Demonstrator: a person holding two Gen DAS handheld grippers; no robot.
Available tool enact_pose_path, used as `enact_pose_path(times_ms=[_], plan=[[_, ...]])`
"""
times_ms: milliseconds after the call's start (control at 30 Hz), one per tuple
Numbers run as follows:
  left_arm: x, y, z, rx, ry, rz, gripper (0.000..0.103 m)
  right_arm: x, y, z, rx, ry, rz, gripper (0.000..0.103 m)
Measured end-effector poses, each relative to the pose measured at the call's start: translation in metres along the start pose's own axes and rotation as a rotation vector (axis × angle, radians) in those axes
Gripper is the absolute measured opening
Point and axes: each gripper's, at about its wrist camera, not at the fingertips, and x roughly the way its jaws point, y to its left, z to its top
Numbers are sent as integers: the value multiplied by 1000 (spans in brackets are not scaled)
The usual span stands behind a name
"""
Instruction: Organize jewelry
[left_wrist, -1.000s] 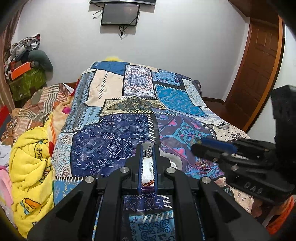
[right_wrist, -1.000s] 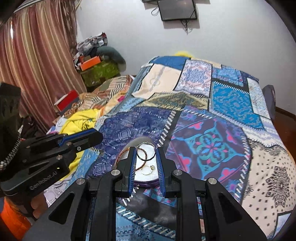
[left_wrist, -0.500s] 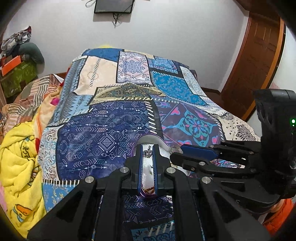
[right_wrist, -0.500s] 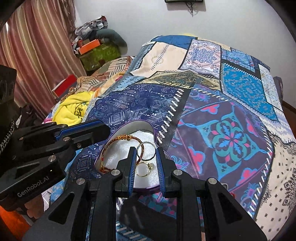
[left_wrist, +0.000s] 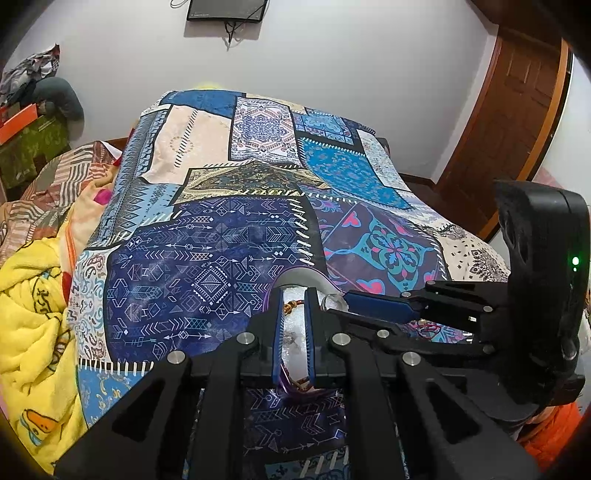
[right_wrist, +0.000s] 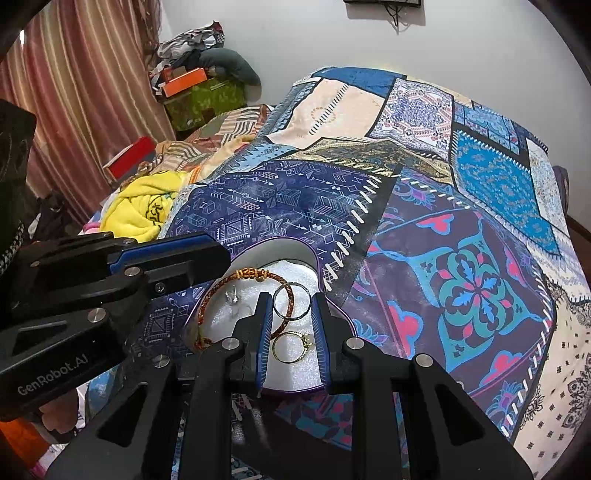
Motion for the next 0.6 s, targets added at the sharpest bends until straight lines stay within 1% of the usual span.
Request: enact_pose_path(times_ms=[200,267,333,400,600], plan=[[-7,1,2,-1,-6,14,8,-2,5,2,-21,9,-10,19],[-11,0,2,1,-14,30,12,-3,6,2,-24,10,-15,20],[-15,0,2,5,-22,44,21,-5,5,1,-22,8,-18,22],[-21,-1,2,11,-33,62,24,-7,4,1,-18,7,-24,24],[-35,-5,4,23,-44,83,25,-22,-1,0,4,-16,-31,25]])
